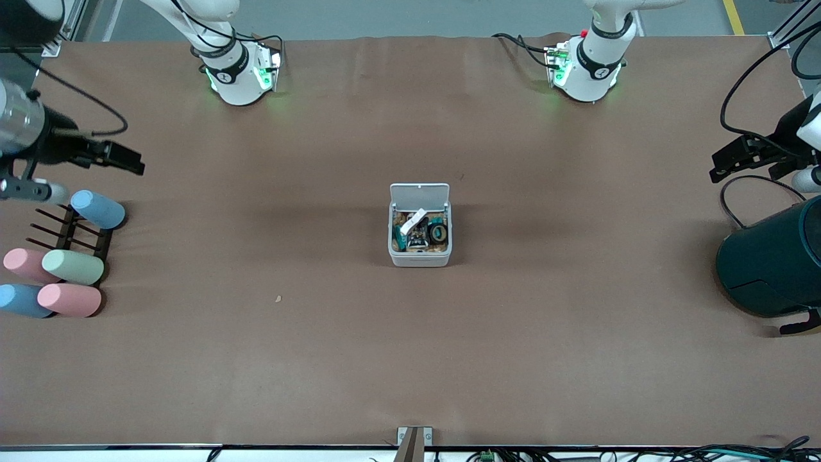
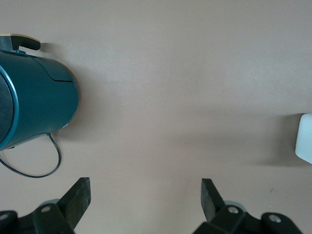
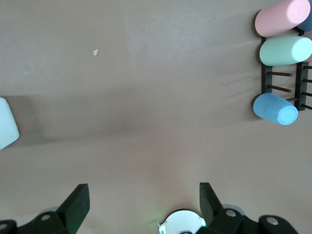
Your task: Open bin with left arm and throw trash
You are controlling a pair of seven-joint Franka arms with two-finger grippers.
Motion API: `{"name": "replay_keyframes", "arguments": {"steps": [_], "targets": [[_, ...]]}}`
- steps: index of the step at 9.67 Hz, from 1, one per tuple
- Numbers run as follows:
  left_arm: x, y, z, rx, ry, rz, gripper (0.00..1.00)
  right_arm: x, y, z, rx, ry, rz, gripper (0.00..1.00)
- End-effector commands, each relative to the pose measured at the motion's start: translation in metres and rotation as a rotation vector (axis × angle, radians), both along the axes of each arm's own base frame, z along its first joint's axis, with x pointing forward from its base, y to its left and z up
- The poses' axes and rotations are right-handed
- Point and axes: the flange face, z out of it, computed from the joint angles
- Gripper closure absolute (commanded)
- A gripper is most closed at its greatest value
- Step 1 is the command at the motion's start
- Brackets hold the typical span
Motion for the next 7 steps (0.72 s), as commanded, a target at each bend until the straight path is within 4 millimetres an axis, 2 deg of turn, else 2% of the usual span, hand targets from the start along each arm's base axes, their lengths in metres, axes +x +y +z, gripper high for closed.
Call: {"name": "replay_keyframes", "arguments": {"steps": [1,3,7], "targets": [[0.005,0.0,0.005,-0.008,-0.008,-0.011,0.0,-0.004,-0.008,0.013,0.002,-0.039,-0.009,0.0],[0.005,-0.002,0.003,-0.006,-0.005,-0.015,0.0,-0.002,-0.016,0.019,0.001,-0.05,-0.02,0.0],[0.005,-0.004,0.003,-0.006,-0.005,-0.018,0.0,-0.002,-0.006,0.018,-0.003,-0.048,-0.014,0.0]]}}
